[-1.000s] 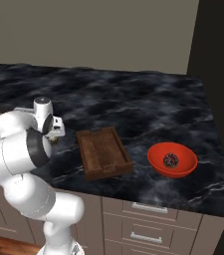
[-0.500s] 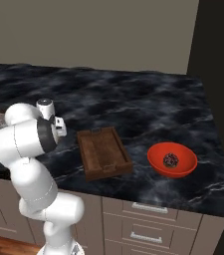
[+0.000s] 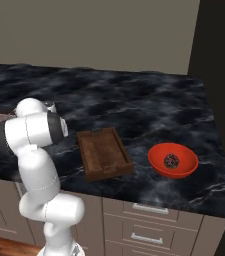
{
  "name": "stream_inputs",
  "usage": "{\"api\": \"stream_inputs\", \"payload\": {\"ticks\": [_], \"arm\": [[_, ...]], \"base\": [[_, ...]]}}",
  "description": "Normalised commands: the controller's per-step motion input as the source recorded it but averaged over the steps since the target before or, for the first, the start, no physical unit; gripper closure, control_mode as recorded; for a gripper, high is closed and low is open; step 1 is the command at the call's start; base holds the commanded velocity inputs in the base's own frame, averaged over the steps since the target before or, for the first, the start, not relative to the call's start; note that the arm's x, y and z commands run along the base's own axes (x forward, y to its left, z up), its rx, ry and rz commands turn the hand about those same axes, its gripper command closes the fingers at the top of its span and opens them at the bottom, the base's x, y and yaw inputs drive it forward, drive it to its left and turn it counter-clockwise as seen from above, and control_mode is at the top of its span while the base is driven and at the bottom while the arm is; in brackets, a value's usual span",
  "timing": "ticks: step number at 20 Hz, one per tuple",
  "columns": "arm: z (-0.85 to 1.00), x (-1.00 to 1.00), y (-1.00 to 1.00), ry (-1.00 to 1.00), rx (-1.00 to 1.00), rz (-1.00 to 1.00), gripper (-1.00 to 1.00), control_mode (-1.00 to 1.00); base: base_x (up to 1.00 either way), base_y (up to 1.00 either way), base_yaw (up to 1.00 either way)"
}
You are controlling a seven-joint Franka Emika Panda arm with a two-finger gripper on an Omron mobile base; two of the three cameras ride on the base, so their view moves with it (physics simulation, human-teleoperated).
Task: Place the bowl with cake and the cupcake onto the tray.
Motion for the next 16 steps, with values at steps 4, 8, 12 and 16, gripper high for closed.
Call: {"api": "stream_inputs", "payload": {"ticks": [4, 8, 12, 16], "arm": [[-0.2, 0.26, 0.1, 0.0, 0.0, 0.0, -1.0, -1.0], [-0.23, 0.27, 0.1, 0.0, 0.0, 0.0, -1.0, -1.0], [-0.23, 0.28, 0.04, 0.0, 0.0, 0.0, -1.0, -1.0], [-0.21, 0.25, 0.04, 0.0, 0.0, 0.0, -1.0, -1.0]], "base": [[0.0, 0.0, 0.0], [0.0, 0.0, 0.0], [0.0, 0.0, 0.0], [0.0, 0.0, 0.0]]}}
